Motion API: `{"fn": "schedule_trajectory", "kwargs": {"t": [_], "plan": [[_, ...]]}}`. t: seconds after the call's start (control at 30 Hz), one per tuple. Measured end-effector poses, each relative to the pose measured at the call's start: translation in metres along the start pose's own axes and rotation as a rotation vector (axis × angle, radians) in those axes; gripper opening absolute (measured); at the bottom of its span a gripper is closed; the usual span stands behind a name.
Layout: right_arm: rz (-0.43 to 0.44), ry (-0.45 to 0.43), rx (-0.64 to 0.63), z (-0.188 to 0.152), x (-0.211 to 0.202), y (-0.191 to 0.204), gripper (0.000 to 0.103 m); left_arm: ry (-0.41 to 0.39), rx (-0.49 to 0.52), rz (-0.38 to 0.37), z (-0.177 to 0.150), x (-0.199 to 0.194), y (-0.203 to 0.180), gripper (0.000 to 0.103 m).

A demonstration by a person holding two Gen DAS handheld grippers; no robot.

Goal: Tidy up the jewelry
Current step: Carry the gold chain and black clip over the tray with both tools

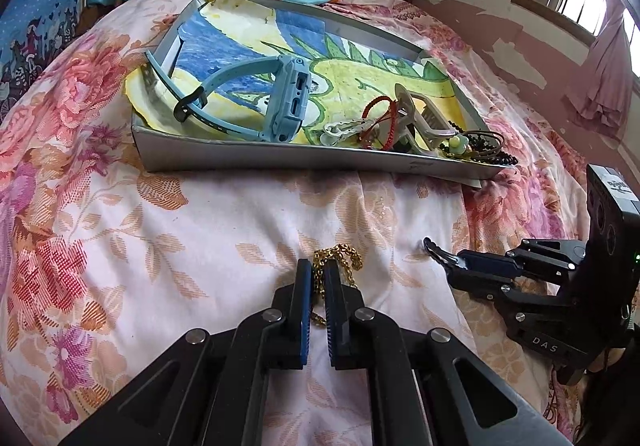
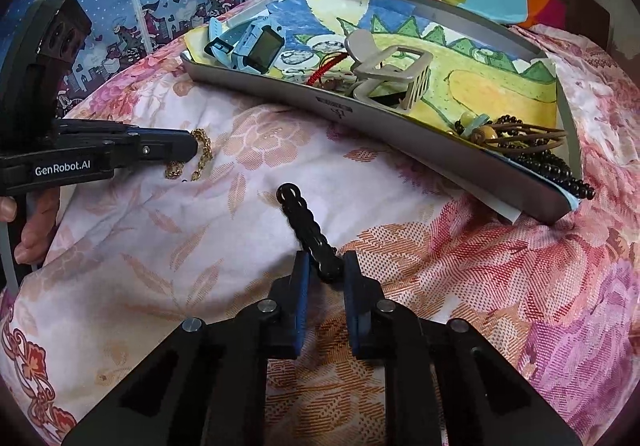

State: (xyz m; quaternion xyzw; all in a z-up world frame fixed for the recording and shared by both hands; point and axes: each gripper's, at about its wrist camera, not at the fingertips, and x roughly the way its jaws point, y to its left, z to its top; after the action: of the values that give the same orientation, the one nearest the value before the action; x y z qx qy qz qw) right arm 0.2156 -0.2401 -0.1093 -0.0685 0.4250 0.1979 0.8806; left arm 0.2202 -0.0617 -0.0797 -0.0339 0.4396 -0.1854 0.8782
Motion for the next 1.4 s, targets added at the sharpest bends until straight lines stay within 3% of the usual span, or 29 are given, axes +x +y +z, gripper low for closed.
{"fn": "schedule_trajectory", "kwargs": {"t": [0.37, 0.57, 0.83, 1.1, 1.4], "plan": [[-0.01, -0.103, -0.003, 0.003, -0.021, 0.0, 0.015, -0.07, -0.018, -0.008, 0.004, -0.016, -0.001, 0.006], [-0.004, -0.219, 0.026, 0.005, -0.039, -0.004, 0.015, -0.129, -0.005, 0.006, 0.012, -0.032, -0.01, 0.006], [-0.085, -0.368, 0.236, 0.03, -0.056, -0.036, 0.015, -0.21, -0.006, 0.027, 0.043, -0.048, -0.029, 0.006], [-0.212, -0.358, 0.326, 0.055, -0.046, -0.074, 0.015, -0.261, -0.074, 0.054, 0.099, -0.026, -0.037, 0.006], [-0.258, -0.237, 0.326, 0.063, -0.023, -0.097, 0.015, -0.157, -0.071, 0.1, 0.137, 0.026, -0.048, 0.006]]}}
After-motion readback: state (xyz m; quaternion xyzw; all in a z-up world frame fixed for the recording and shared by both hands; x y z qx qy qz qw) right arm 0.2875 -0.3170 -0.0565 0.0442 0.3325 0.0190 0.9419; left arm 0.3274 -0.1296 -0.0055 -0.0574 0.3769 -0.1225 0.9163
